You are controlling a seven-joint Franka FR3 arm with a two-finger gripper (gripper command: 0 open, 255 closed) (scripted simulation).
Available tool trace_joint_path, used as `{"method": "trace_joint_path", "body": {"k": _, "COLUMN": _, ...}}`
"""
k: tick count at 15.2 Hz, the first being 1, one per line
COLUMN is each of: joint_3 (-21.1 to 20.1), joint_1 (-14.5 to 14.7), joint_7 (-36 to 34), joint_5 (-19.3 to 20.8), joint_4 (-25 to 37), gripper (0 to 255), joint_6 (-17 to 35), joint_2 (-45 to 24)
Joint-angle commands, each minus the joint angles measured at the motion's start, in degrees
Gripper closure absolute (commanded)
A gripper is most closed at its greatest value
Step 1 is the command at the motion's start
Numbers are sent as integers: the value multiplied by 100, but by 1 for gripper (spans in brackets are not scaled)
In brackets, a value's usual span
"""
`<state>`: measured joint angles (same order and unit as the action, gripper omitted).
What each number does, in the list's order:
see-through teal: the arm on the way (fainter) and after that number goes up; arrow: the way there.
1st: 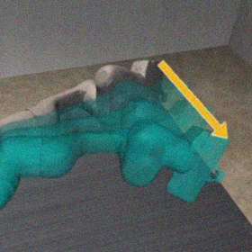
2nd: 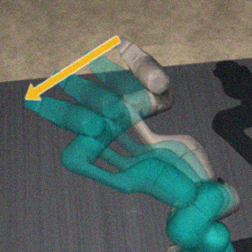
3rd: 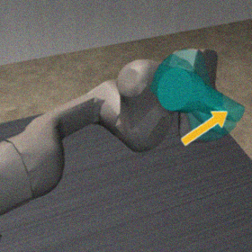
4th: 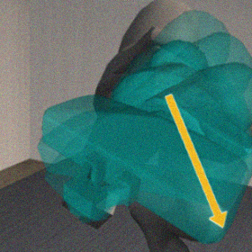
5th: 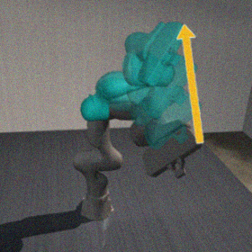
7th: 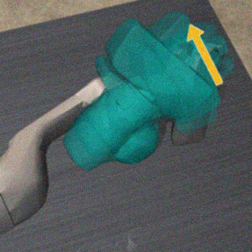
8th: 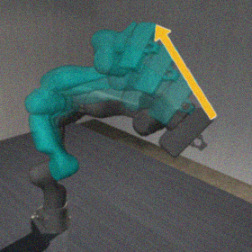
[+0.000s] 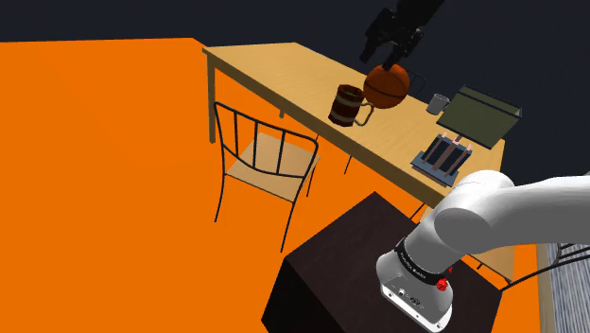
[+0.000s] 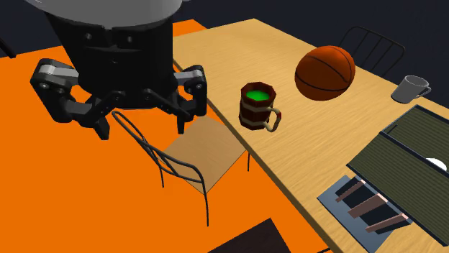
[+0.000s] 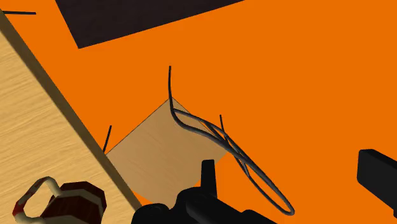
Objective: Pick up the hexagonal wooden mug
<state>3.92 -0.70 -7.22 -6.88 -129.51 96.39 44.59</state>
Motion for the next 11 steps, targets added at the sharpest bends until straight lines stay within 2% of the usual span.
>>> {"method": "trace_joint_path", "body": {"k": 1, "joint_3": 0, "joint_1": 0, "joint_7": 0, "joint_5": 0, "joint_4": 0, "gripper": 0, "joint_6": 0, "joint_2": 0}}
{"method": "trace_joint_path", "body": {"k": 11, "joint_3": 1063, "joint_1": -129, "joint_7": 1579, "joint_5": 606, "joint_4": 15, "gripper": 0, "joint_6": 658, "joint_2": -1039}}
